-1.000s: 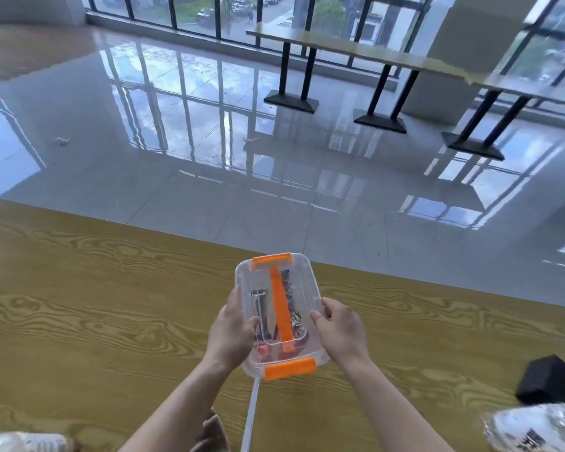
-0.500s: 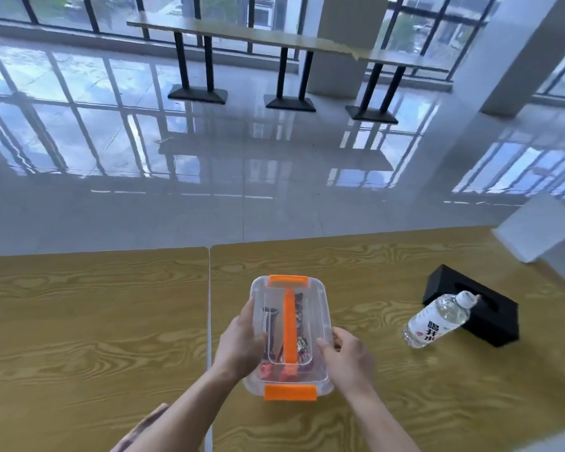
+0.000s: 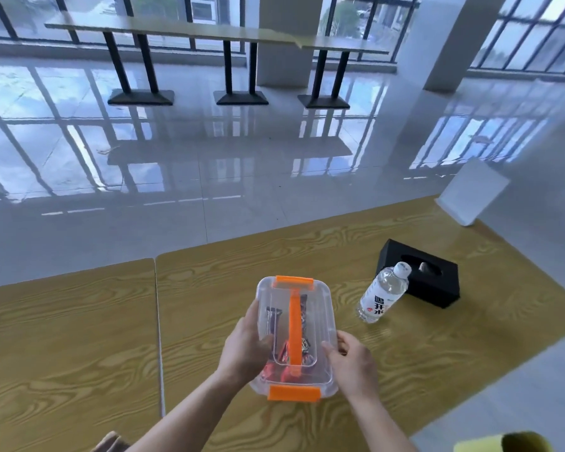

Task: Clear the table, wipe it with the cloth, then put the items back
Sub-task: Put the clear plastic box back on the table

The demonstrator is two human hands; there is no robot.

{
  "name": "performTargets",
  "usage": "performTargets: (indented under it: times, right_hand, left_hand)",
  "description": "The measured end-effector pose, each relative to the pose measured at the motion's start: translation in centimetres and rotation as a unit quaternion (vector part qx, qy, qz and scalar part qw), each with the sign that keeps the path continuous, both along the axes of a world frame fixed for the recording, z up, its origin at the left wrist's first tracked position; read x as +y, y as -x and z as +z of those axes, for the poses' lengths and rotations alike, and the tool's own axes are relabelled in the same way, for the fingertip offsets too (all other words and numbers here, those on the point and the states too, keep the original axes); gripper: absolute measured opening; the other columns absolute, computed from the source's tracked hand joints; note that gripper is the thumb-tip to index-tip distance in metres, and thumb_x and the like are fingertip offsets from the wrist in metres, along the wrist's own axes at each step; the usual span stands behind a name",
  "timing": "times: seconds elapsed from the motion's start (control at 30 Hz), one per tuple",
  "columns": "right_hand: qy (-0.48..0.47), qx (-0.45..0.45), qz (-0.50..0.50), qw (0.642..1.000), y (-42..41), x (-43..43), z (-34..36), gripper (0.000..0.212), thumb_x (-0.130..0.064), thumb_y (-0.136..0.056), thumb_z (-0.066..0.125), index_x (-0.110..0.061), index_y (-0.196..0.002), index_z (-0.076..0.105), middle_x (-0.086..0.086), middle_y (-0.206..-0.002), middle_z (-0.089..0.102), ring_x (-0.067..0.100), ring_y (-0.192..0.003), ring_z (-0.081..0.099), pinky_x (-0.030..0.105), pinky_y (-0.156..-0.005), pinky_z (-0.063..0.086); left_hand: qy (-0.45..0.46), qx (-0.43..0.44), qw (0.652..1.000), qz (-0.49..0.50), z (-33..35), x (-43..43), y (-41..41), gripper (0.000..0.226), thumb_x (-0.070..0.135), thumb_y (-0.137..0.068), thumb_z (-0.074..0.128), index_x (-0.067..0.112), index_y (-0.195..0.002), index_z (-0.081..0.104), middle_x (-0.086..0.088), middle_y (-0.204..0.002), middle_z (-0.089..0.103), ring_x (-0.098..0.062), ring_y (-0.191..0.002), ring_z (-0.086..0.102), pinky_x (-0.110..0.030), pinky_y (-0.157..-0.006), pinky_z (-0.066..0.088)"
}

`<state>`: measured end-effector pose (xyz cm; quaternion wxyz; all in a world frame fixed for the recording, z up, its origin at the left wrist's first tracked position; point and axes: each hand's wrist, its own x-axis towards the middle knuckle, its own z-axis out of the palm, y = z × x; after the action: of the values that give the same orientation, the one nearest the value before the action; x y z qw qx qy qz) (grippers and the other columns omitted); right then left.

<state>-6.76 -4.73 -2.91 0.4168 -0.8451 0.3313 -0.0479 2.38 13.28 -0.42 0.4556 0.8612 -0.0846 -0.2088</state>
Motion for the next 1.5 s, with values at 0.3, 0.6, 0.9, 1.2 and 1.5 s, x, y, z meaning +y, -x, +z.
performTargets:
  times: [0.3, 0.6, 0.9, 1.2, 1.5]
  right_hand:
    - [-0.008, -0.009, -0.011, 1.0, 1.1, -5.1, 0.1, 0.034, -0.031, -0.093, 0.067, -0.019, -0.125, 0.065, -0.016, -0.098, 0.069, 0.002, -0.087, 0.064, 0.022, -0.076, 0.054]
    - [-0.022, 0.017, 0.044, 0.999, 2.9, -5.5, 0.4, 0.057, -0.039, -0.093, 0.063, -0.015, -0.143, 0.048, -0.02, -0.094, 0.065, -0.007, -0.07, 0.066, 0.017, -0.06, 0.056]
    - [0.029, -0.002, 0.023, 0.999, 2.0, -6.9, 1.8, 0.04, -0.02, -0.101, 0.054, -0.021, -0.141, 0.052, -0.01, -0.117, 0.069, -0.004, -0.076, 0.055, 0.004, -0.057, 0.043]
    - [0.022, -0.003, -0.01, 1.0, 3.8, -7.6, 0.3, 0.049, -0.039, -0.096, 0.06, -0.017, -0.139, 0.053, -0.003, -0.115, 0.072, 0.001, -0.087, 0.067, 0.022, -0.078, 0.057]
    - [-0.004, -0.021, -0.031, 0.999, 3.2, -8.6, 0.5, 0.045, -0.031, -0.099, 0.057, -0.01, -0.139, 0.054, 0.0, -0.116, 0.072, 0.006, -0.095, 0.068, 0.021, -0.084, 0.056]
  left_hand:
    - [0.038, 0.003, 0.999, -0.014, 1.9, -4.9, 1.4, 0.034, 0.031, -0.075, 0.055, 0.057, -0.092, 0.041, 0.029, -0.083, 0.054, 0.01, -0.076, 0.051, -0.029, -0.072, 0.04]
    - [-0.112, -0.181, 0.975, -0.055, -1.1, -6.2, -1.7, 0.068, 0.027, -0.087, 0.061, 0.038, -0.146, 0.029, 0.001, -0.147, 0.035, -0.02, -0.133, 0.039, -0.041, -0.099, 0.048]
    - [-0.248, -0.283, 0.899, -0.224, -2.3, -10.2, -5.3, 0.061, 0.047, -0.098, 0.045, 0.024, -0.151, 0.026, -0.007, -0.164, 0.013, -0.025, -0.151, 0.004, -0.041, -0.123, 0.006]
    - [-0.299, -0.283, 0.882, -0.229, -3.5, -10.4, -5.5, 0.08, 0.066, -0.095, 0.02, 0.016, -0.157, 0.007, -0.008, -0.164, -0.008, -0.024, -0.15, -0.012, -0.041, -0.123, -0.004]
    - [-0.3, -0.284, 0.887, -0.207, -4.1, -11.5, -5.9, 0.085, 0.074, -0.087, 0.008, 0.025, -0.156, 0.008, -0.007, -0.164, -0.006, -0.025, -0.15, -0.012, -0.042, -0.123, -0.003]
